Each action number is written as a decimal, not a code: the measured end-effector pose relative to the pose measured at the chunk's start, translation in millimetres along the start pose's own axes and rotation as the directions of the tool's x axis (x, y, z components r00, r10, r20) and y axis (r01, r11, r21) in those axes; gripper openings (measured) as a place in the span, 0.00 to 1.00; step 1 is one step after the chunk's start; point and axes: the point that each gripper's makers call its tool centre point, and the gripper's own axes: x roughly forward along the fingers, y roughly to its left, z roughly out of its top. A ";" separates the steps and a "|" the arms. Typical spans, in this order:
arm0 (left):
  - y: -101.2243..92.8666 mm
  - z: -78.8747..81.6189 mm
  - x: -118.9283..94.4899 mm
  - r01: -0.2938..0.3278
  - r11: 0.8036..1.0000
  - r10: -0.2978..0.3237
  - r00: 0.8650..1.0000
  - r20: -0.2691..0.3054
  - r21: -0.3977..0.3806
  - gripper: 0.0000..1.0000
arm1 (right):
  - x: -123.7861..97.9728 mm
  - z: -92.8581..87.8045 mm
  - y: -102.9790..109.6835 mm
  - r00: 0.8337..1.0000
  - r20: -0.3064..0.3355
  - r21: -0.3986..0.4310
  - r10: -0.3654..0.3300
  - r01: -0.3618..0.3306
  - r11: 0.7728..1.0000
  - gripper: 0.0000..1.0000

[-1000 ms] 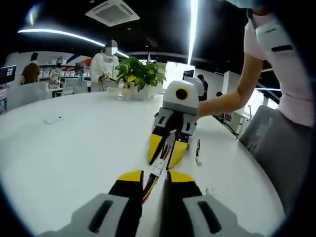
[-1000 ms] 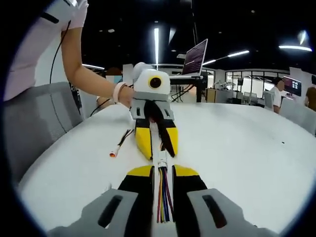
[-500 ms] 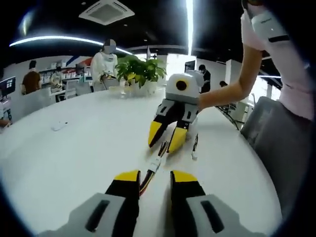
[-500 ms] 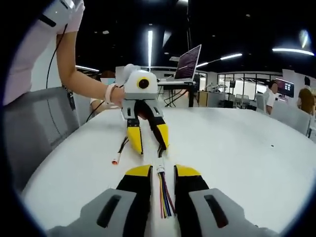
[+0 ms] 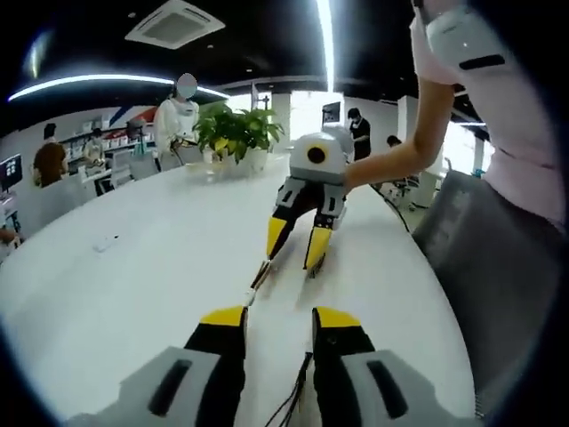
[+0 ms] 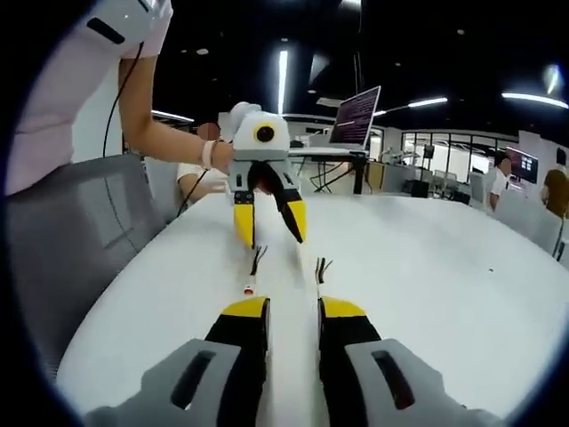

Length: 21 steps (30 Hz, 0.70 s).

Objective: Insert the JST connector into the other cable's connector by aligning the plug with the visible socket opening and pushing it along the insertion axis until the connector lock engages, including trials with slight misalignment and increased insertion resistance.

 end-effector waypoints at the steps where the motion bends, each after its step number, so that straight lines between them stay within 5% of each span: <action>1: -4.3 -1.8 -0.8 0.001 1.000 -0.001 1.000 -0.009 0.019 0.28 | -0.8 -1.8 2.4 1.000 0.001 0.006 0.003 -0.003 1.000 0.17; 8: -17.8 -15.0 2.8 0.028 1.000 -0.028 0.999 -0.033 -0.006 0.25 | -4.1 -22.1 18.5 0.998 -0.059 0.018 0.035 -0.034 0.999 0.16; 21: -18.5 -34.1 13.5 0.035 0.999 -0.036 0.998 -0.047 -0.017 0.23 | -5.3 -33.1 22.0 0.996 -0.080 0.044 0.030 -0.026 0.999 0.14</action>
